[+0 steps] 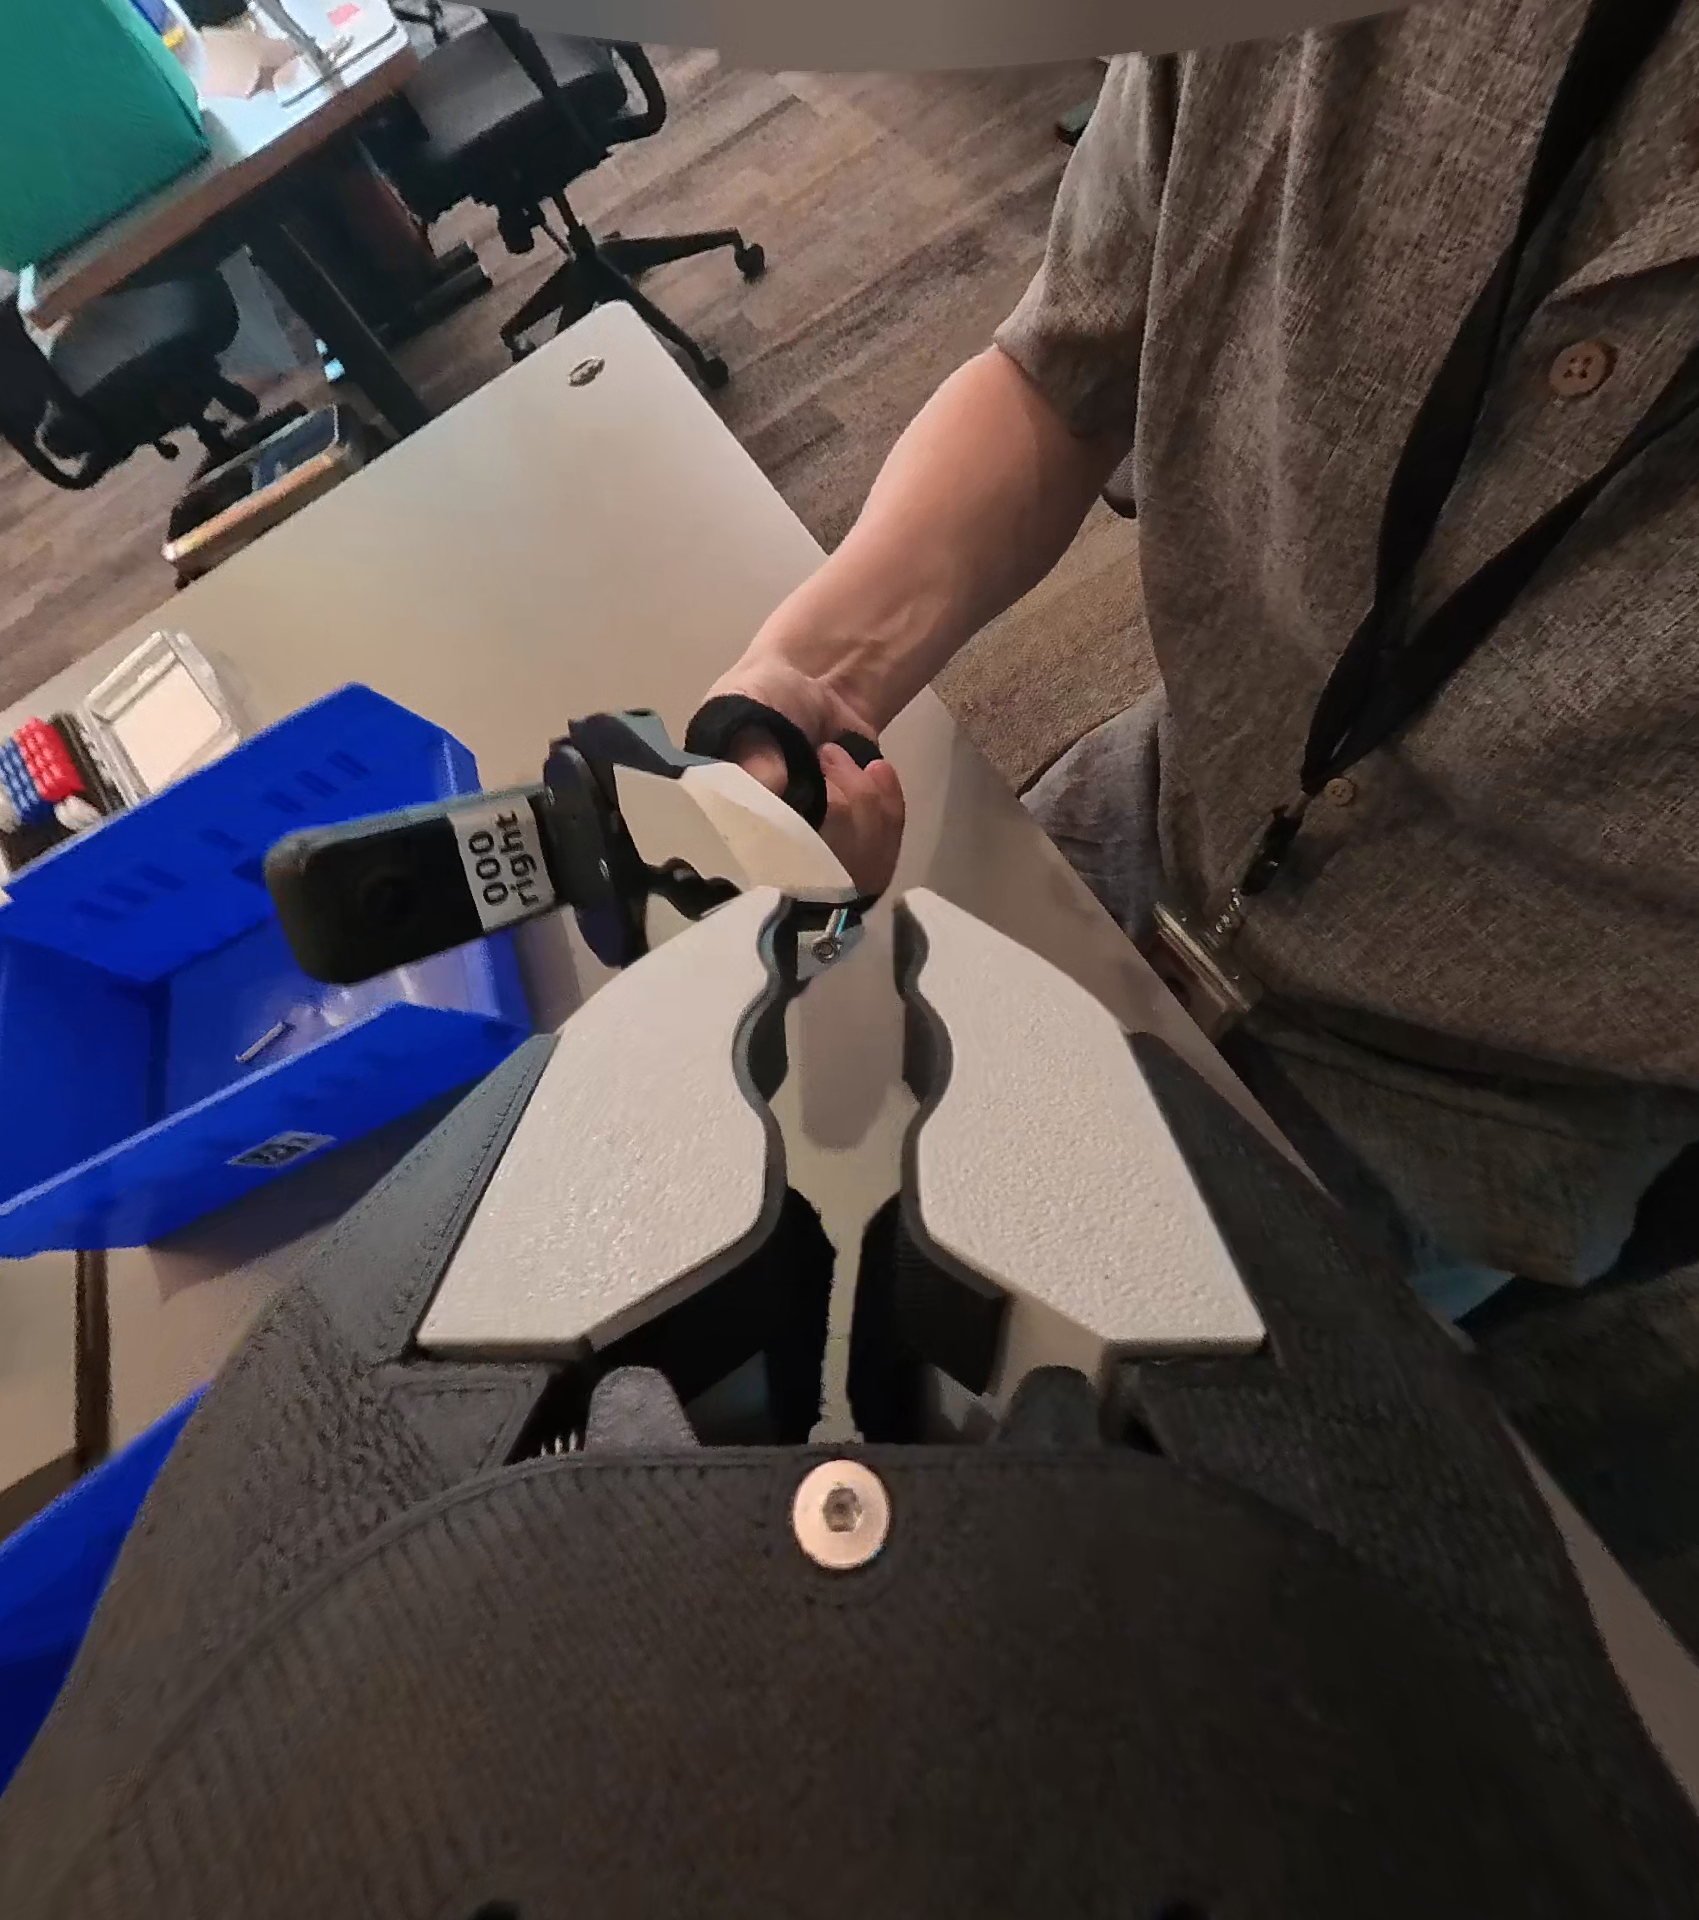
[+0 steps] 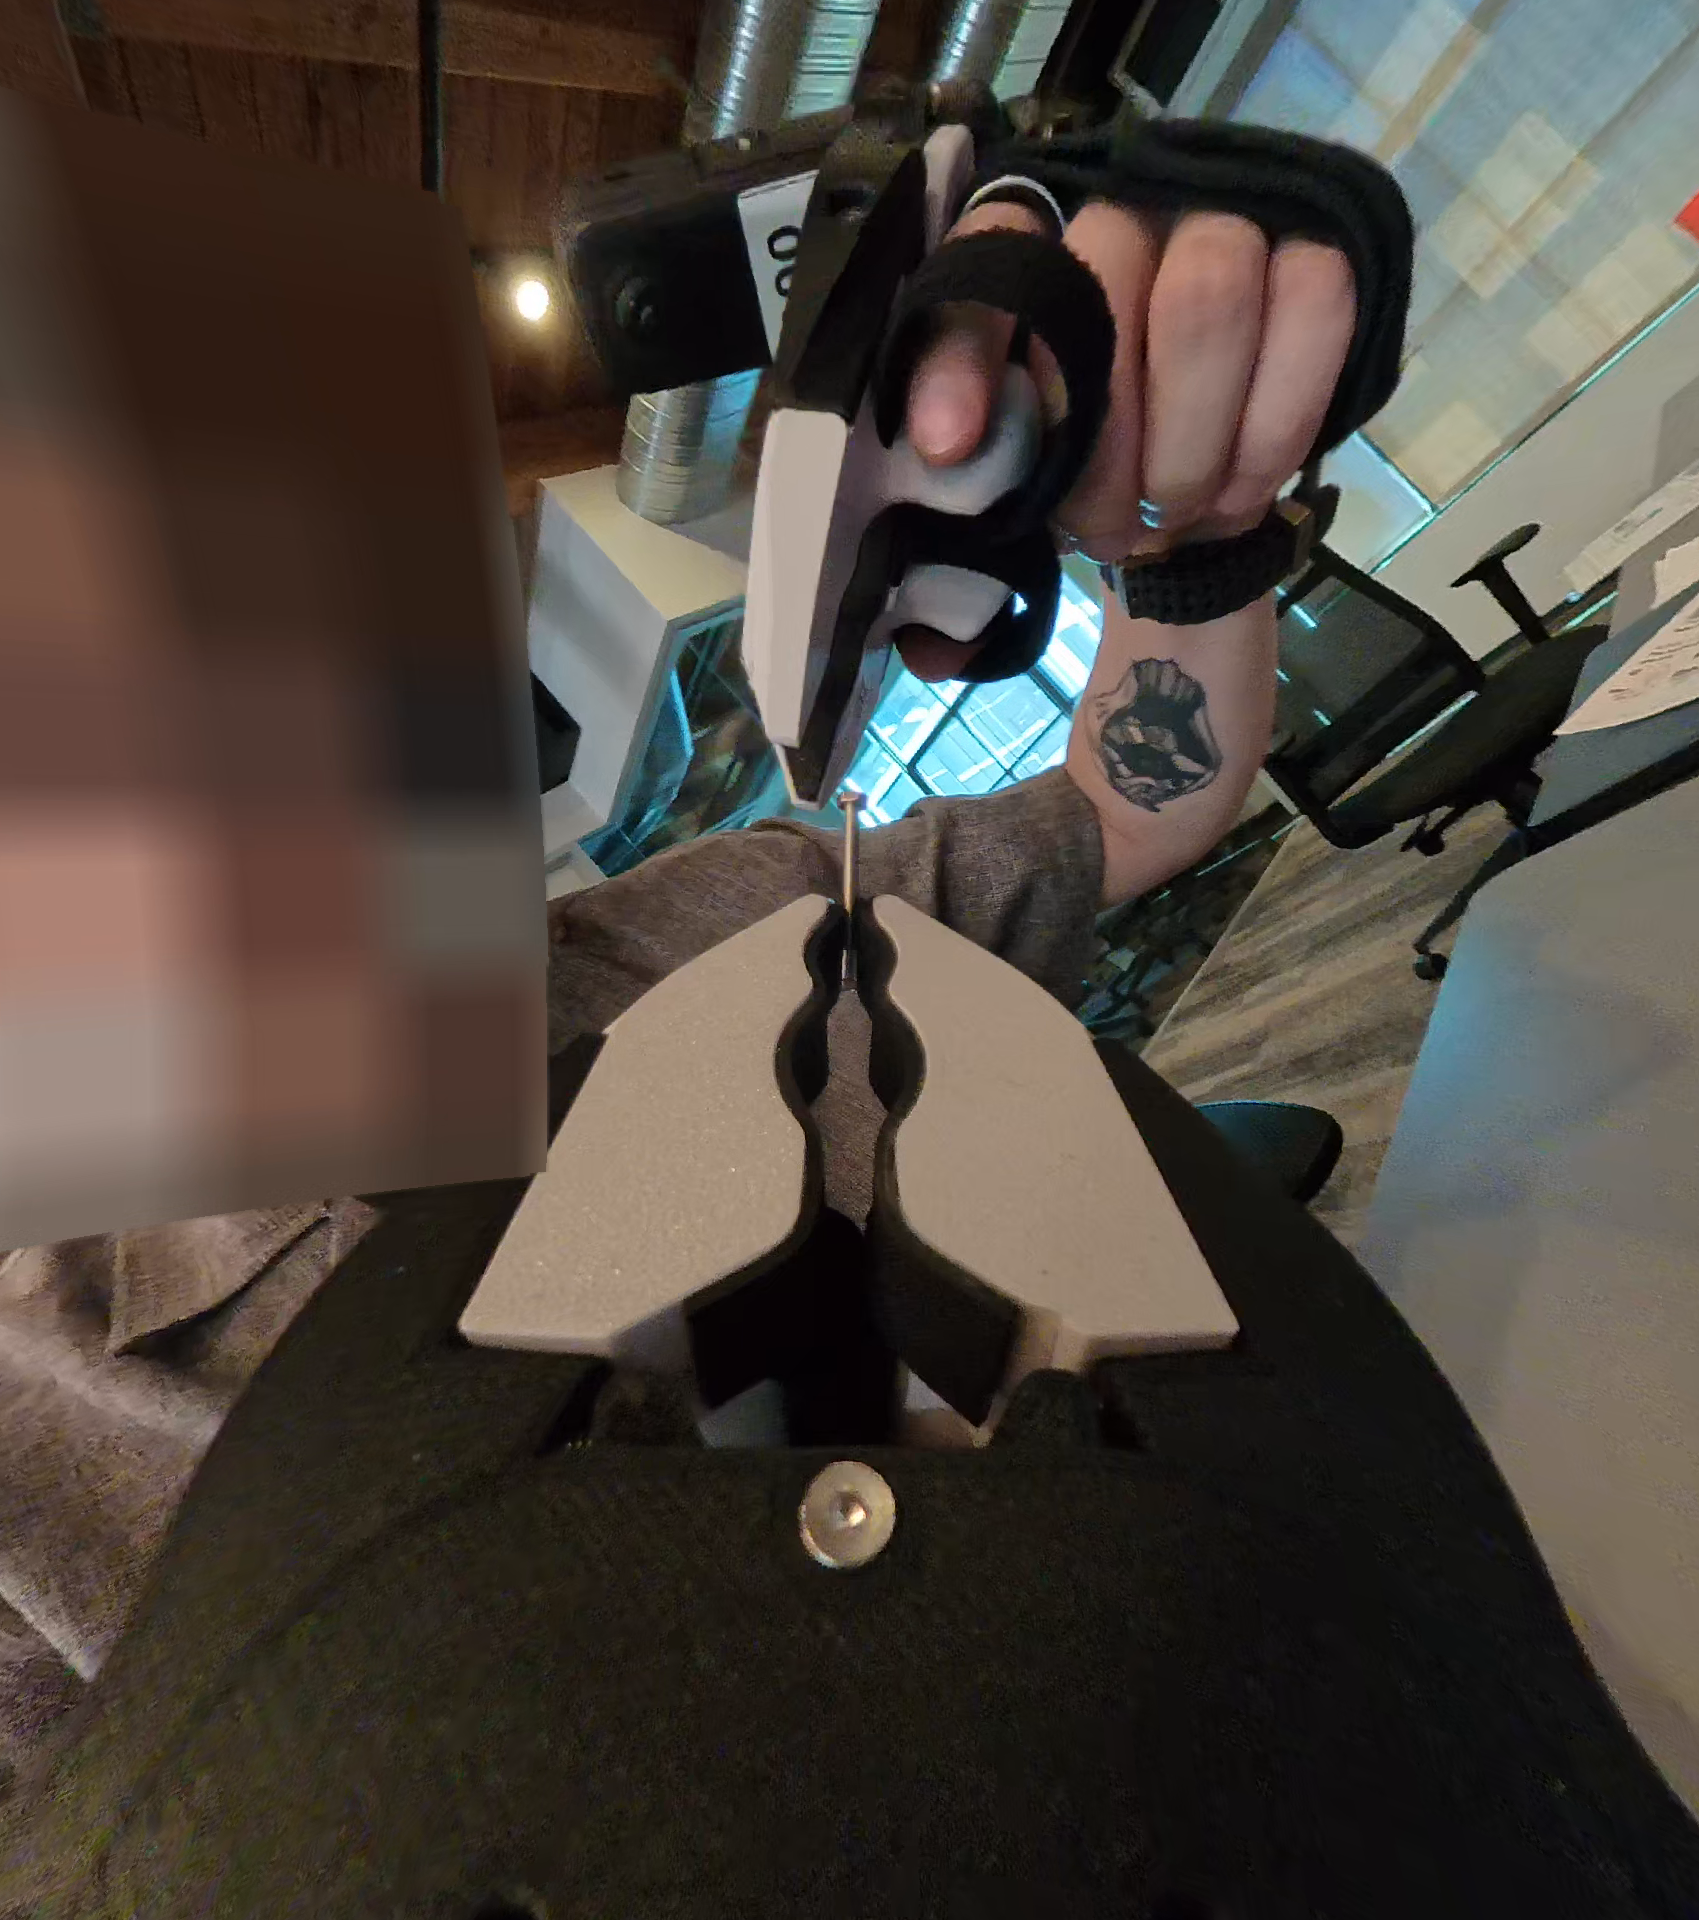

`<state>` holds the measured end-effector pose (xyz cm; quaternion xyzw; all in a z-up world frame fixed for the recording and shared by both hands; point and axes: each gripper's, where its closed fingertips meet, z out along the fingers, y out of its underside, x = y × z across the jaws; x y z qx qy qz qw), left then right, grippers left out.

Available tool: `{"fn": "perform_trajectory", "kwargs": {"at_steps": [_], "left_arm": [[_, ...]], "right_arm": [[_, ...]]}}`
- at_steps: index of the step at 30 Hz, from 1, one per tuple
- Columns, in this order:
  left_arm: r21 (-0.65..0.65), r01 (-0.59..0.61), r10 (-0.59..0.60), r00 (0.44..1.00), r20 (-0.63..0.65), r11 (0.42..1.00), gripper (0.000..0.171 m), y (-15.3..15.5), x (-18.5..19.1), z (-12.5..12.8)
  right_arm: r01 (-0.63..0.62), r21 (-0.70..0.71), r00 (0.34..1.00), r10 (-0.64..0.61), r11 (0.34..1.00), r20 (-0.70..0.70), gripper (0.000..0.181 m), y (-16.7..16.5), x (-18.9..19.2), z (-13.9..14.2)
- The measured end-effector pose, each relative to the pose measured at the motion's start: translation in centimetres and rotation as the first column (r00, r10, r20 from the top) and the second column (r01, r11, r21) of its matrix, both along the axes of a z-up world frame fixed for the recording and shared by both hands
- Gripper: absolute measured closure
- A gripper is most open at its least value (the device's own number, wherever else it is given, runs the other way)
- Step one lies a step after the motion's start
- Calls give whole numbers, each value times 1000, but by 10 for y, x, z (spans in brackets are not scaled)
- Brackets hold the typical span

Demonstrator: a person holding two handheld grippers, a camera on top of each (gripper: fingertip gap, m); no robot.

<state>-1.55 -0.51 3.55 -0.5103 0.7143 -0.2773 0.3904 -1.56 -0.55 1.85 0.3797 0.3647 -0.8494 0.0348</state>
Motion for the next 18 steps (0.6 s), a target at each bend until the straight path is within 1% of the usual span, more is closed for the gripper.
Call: {"fn": "perform_trajectory", "kwargs": {"at_steps": [2,5,8,11,18], "left_arm": [[-46,-52,51,999,-10,998,150,5,-2,-5],[-93,-152,150,988,-35,984,148,18,-9,-14],[-151,-204,193,977,-85,967,141,21,-14,-24],[-182,-217,196,972,-130,959,137,17,-14,-32],[-191,-195,172,976,-132,962,137,11,-6,-37]], "right_arm": [[36,55,999,-38,998,25,179,2,-2,-6],[86,158,994,-95,984,52,179,1,-5,-13],[110,212,990,-126,971,65,179,2,-7,-15],[124,231,987,-144,965,74,179,5,-7,-17],[155,228,982,-174,961,66,179,13,-3,-16]]}}
